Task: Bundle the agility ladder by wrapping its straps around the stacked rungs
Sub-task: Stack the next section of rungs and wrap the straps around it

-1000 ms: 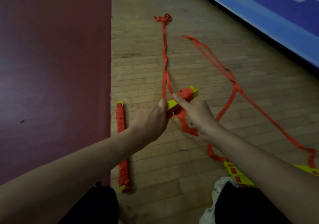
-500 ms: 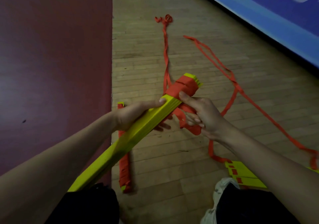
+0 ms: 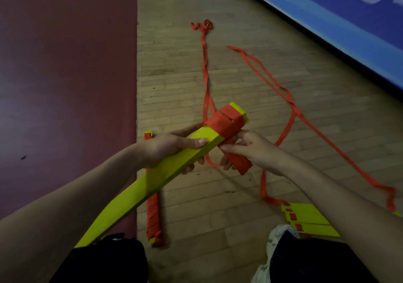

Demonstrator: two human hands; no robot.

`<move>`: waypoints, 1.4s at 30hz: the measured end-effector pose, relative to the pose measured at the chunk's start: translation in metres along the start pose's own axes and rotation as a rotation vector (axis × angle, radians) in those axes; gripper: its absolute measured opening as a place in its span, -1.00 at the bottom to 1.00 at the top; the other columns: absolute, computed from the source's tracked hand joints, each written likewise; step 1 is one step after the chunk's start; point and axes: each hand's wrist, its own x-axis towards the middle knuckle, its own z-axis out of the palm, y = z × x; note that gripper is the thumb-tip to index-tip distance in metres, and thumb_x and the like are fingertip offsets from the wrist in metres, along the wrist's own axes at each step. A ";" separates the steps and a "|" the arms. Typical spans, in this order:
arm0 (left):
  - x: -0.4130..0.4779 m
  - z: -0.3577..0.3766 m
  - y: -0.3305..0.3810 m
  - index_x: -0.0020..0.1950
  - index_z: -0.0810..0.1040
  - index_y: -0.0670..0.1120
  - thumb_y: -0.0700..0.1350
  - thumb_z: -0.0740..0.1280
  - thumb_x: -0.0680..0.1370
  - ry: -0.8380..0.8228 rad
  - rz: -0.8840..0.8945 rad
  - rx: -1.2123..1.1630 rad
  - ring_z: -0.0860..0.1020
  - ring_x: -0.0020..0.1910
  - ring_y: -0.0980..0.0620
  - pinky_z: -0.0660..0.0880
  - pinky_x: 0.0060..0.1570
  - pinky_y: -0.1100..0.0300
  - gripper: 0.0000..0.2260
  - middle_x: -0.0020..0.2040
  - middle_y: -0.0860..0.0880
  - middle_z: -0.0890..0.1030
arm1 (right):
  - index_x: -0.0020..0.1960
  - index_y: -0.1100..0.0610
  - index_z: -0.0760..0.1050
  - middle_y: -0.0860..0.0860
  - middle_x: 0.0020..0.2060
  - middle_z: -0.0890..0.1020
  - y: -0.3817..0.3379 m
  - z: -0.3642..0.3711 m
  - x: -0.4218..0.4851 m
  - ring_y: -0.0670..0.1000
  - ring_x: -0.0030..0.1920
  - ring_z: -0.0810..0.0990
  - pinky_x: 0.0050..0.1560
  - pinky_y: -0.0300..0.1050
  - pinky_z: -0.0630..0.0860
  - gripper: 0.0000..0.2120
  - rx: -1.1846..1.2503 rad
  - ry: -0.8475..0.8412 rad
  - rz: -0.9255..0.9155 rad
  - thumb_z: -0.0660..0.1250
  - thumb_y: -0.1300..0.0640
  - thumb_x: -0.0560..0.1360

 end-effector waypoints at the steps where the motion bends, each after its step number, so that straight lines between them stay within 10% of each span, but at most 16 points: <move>1: 0.000 0.000 0.000 0.51 0.20 0.13 -0.06 0.34 0.49 0.015 -0.002 -0.006 0.54 -0.36 -0.11 0.51 -0.40 0.15 -0.38 -0.18 -0.19 0.62 | -0.03 0.20 0.44 0.13 -0.31 0.67 0.001 -0.001 0.000 0.02 -0.38 0.66 -0.36 -0.20 0.57 -0.95 0.005 0.018 0.005 0.30 0.29 0.54; 13: 0.005 0.000 0.001 0.32 0.47 -0.05 -0.07 0.41 0.46 0.043 0.050 -0.065 0.55 -0.39 -0.13 0.52 -0.42 0.14 -0.57 0.02 -0.24 0.52 | -0.04 0.18 0.45 0.20 -0.23 0.65 0.011 0.013 0.004 0.04 -0.31 0.64 -0.34 -0.20 0.56 -0.95 0.154 0.117 0.079 0.32 0.23 0.55; 23: 0.003 -0.003 0.008 0.23 0.52 -0.09 -0.11 0.42 0.47 0.094 0.053 -0.034 0.54 -0.39 -0.13 0.52 -0.41 0.13 -0.66 -0.18 -0.10 0.57 | 0.02 0.04 0.48 0.05 -0.07 0.47 0.015 -0.006 0.010 0.07 -0.11 0.52 -0.13 -0.15 0.41 -0.86 -0.647 0.580 -0.179 0.33 0.21 0.49; 28: -0.001 -0.006 0.008 0.28 0.50 -0.12 -0.07 0.42 0.47 0.084 0.059 -0.042 0.55 -0.38 -0.12 0.52 -0.40 0.13 -0.60 0.00 -0.19 0.54 | 0.37 0.01 0.32 0.10 0.01 0.58 0.020 -0.009 0.008 0.21 0.01 0.60 -0.04 -0.03 0.54 -0.64 -0.979 0.359 0.206 0.11 0.11 0.58; 32: -0.003 -0.004 0.012 0.30 0.49 -0.11 -0.10 0.36 0.49 0.079 0.073 0.031 0.55 -0.37 -0.14 0.52 -0.40 0.12 -0.62 -0.22 -0.05 0.58 | 0.48 0.08 0.20 0.19 0.17 0.55 0.034 -0.021 0.011 0.16 -0.05 0.64 -0.14 -0.04 0.61 -0.53 -0.742 0.316 0.470 0.07 0.19 0.58; 38: -0.003 0.003 0.016 0.30 0.49 -0.05 -0.06 0.38 0.46 0.040 0.062 0.126 0.59 -0.34 -0.16 0.55 -0.36 0.08 -0.59 -0.17 -0.04 0.61 | 0.46 0.03 0.21 -0.01 0.34 0.40 0.046 -0.014 0.005 0.03 0.35 0.37 0.28 -0.13 0.34 -0.46 -0.754 0.091 0.172 0.29 0.13 0.53; 42: -0.004 0.010 0.021 0.22 0.55 0.00 -0.07 0.38 0.45 -0.004 0.064 0.099 0.57 -0.36 -0.16 0.55 -0.34 0.08 -0.66 -0.14 -0.12 0.59 | 0.39 0.00 0.27 -0.03 0.29 0.48 0.031 0.001 0.006 -0.12 0.32 0.41 0.28 -0.17 0.33 -0.36 -0.257 0.116 -0.032 0.48 0.22 0.42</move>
